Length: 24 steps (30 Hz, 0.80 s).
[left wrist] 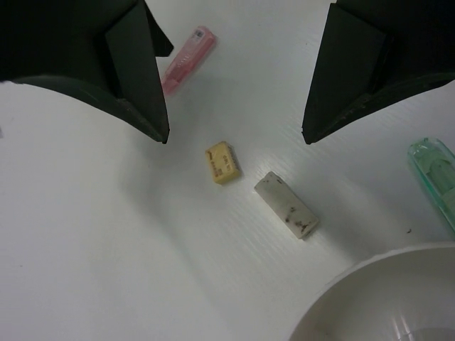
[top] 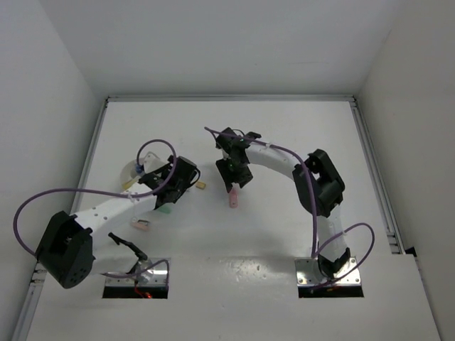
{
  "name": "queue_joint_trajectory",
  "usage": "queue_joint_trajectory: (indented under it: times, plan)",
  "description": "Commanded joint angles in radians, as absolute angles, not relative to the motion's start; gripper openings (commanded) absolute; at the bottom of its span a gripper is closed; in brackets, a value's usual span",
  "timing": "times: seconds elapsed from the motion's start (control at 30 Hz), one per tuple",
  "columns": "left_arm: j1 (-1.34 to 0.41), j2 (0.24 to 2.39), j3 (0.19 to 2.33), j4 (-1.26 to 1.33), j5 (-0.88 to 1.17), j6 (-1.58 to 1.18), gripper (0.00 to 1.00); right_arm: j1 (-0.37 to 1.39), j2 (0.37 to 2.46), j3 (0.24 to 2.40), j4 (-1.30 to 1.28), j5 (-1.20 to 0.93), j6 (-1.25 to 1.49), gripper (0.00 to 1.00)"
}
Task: Sort the stationery into containers
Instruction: Grab a piece of stationery with the right arm
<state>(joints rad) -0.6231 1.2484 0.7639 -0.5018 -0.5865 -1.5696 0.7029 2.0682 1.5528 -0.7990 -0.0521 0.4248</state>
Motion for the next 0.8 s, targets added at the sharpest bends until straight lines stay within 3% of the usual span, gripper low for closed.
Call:
queue_joint_trajectory:
  times: [0.0,0.37,0.63,0.73,0.77]
  plan:
    - [-0.64,1.178,0.776,-0.476,-0.615,-1.543,0.82,0.733,2.083,1.545,-0.767,-0.006,0.494,0.52]
    - [-0.695,1.051,0.867,-0.476,-0.678,-1.234,0.84,0.776,2.163,1.557,-0.749,0.061,0.523,0.52]
    - [-0.695,0.807,0.89,-0.5,-0.784,-1.066,0.9,0.766,2.195,1.557,-0.749,0.069,0.532,0.49]
    - [-0.695,0.741,0.89,-0.524,-0.814,-1.046,0.93,0.765,2.195,1.557,-0.749,0.039,0.532,0.37]
    - [-0.695,0.704,0.89,-0.534,-0.828,-1.046,0.93,0.765,2.195,1.543,-0.749,0.028,0.532,0.28]
